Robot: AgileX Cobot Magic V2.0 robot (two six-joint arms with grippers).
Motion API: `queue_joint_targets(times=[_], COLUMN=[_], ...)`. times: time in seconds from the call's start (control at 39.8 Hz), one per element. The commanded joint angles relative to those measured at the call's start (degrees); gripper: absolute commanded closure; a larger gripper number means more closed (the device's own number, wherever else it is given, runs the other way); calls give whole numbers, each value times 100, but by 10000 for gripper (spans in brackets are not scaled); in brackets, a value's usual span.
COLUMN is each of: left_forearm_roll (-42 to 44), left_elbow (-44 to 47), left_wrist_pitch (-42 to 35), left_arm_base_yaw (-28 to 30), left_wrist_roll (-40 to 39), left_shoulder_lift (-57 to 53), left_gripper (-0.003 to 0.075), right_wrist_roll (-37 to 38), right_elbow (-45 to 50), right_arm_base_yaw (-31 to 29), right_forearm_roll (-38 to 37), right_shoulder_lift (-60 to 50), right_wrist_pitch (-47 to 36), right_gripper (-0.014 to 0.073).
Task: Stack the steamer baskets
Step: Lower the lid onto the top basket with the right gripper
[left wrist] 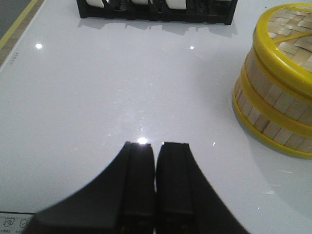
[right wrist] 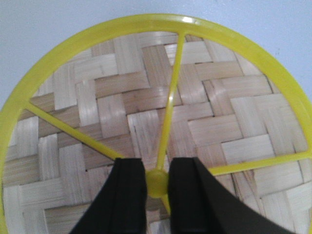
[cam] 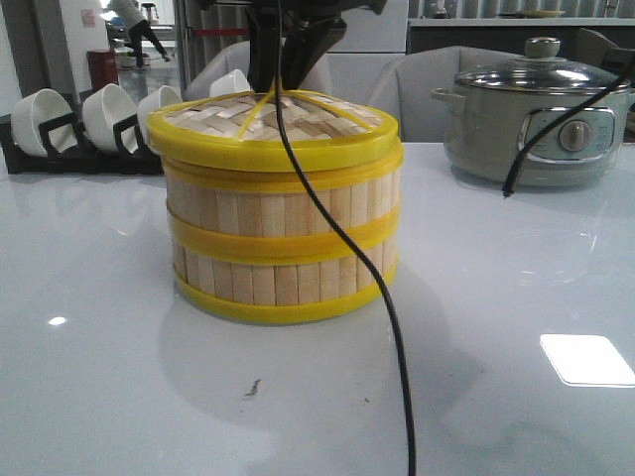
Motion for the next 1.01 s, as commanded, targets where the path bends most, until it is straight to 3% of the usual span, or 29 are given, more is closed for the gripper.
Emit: queue_joint_targets(times=[0.0,0.98], left_forearm_roll=[8,8], left_elbow=[-158,-158], left_wrist_pitch=[-487,-487], left_arm_base_yaw=[-1,-1], left_wrist_roll=[-27,-27], left_shoulder_lift=[20,20], left_gripper=[636,636], right_wrist_roll=[-41,-41], right_elbow=[-205,-205], right_arm_base_yaw=[-17,-72], right_forearm_roll=[-96,-176], right_shoulder_lift=[-395,-265], right_wrist_pitch=[-280,-240], right_gripper=[538,538])
